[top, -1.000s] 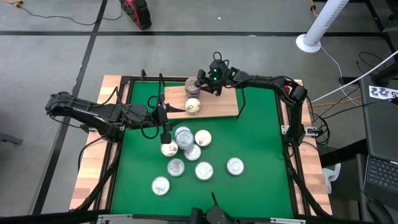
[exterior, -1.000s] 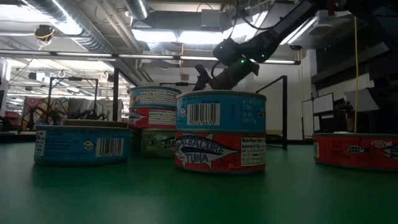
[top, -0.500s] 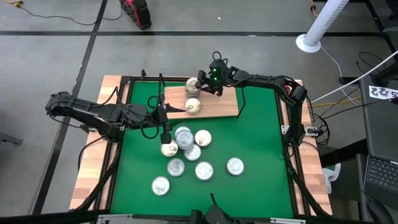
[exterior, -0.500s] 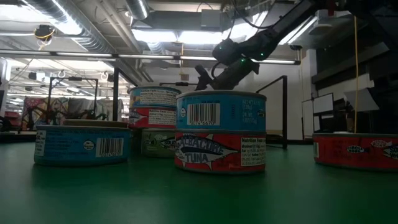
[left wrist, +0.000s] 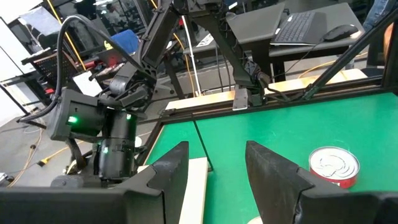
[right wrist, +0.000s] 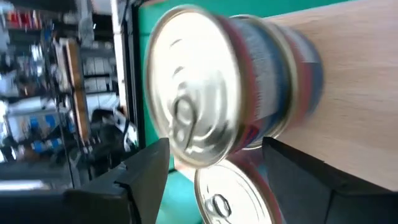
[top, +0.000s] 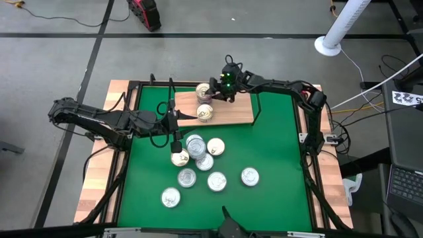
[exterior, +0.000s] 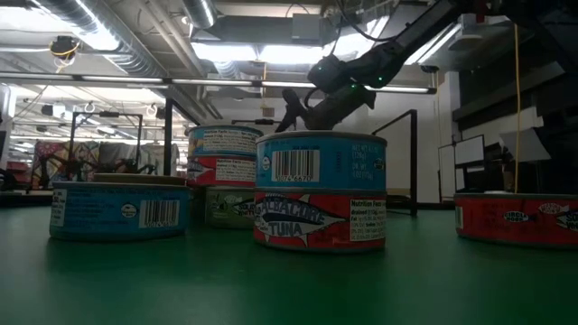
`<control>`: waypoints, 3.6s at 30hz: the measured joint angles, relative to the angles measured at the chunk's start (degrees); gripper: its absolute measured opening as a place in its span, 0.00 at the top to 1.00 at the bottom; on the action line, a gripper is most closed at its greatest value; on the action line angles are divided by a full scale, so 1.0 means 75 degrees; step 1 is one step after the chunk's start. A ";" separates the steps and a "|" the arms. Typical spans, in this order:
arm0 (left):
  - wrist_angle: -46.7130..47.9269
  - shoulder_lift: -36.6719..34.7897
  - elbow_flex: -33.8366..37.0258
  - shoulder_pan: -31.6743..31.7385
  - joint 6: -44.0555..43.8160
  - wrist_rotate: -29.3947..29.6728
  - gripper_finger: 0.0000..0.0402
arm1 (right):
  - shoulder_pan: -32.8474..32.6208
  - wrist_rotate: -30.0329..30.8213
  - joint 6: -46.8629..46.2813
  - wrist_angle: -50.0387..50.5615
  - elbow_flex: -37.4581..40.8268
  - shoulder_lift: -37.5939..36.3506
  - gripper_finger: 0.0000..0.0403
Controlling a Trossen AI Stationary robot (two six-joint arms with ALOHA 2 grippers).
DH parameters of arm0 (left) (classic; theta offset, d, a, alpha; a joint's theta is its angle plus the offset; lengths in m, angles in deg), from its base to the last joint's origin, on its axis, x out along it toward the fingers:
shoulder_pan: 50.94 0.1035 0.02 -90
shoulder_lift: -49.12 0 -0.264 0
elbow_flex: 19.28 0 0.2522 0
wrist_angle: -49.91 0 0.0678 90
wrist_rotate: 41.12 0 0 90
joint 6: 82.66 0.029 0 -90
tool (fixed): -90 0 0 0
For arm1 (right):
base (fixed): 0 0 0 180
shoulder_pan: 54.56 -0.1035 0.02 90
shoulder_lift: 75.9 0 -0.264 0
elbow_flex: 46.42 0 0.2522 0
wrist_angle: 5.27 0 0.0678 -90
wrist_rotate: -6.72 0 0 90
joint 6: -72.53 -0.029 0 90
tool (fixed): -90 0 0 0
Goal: Stack canned seafood by type on shelf
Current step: Put the yellow-blue tuna can on the shelf
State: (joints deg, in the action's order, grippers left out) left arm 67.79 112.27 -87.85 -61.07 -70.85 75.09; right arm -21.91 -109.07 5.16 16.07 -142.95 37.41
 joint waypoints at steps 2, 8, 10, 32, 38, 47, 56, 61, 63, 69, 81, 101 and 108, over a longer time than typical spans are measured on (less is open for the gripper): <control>0.0003 0.0000 0.0000 0.0000 -0.0010 0.0000 0.61 | 0.0000 -0.0144 0.0359 0.0009 0.0000 -0.0073 0.37; 0.0197 0.0000 0.0000 0.0000 -0.0180 -0.0006 0.61 | 0.0003 -0.0305 0.1297 0.0188 0.0000 -0.0563 0.37; 0.0295 0.0000 0.0000 -0.0005 -0.0197 -0.0031 0.61 | 0.0003 -0.0310 0.1716 0.0344 0.0000 -0.0792 0.37; 0.1254 0.1495 0.0000 -0.1430 -0.0588 -0.0965 0.61 | -0.1964 -0.0088 0.7229 0.2969 -0.0003 -0.2533 0.37; 0.1573 0.2239 0.0000 -0.1602 -0.0587 -0.0753 0.61 | -0.3293 0.0923 0.8446 0.4078 -0.0003 -0.2533 0.37; 0.1610 0.3287 0.0000 -0.1580 -0.0586 0.0523 0.61 | -0.4401 0.1185 0.8685 0.5163 -0.0003 -0.2533 0.37; 0.1624 0.3605 0.0000 -0.1580 -0.1183 0.0636 0.61 | -0.5046 0.2895 0.8699 0.5303 -0.0003 -0.2530 0.37; 0.1863 0.3620 -0.0001 -0.1580 -0.1522 0.0851 0.61 | -0.5178 0.3215 0.8697 0.5306 -0.0003 -0.2530 0.37; 0.2064 0.3622 0.0000 -0.1580 -0.1757 0.0889 0.61 | -0.5219 0.3172 0.8693 0.5306 -0.0003 -0.2530 0.37; 0.2242 0.3622 -0.0001 -0.1580 -0.2140 0.0889 0.61 | -0.5211 0.3178 0.8688 0.5300 -0.0003 -0.2530 0.37; 0.2634 0.3716 -0.0003 -0.1588 -0.2131 0.0898 0.62 | -0.5208 0.3178 0.8682 0.5317 -0.0003 -0.2525 0.37; 0.2535 0.3713 -0.0015 -0.1588 -0.1966 0.0927 0.99 | -0.5203 0.3181 0.8683 0.5337 -0.0003 -0.2525 0.37; 0.2538 0.3708 -0.0015 -0.1588 -0.1993 0.0921 0.99 | -0.5202 0.3181 0.8682 0.5350 -0.0003 -0.2525 0.37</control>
State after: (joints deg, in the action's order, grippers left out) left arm 86.83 140.08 -87.95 -72.98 -85.80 82.00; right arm -60.93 -85.22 70.27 56.19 -142.97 18.47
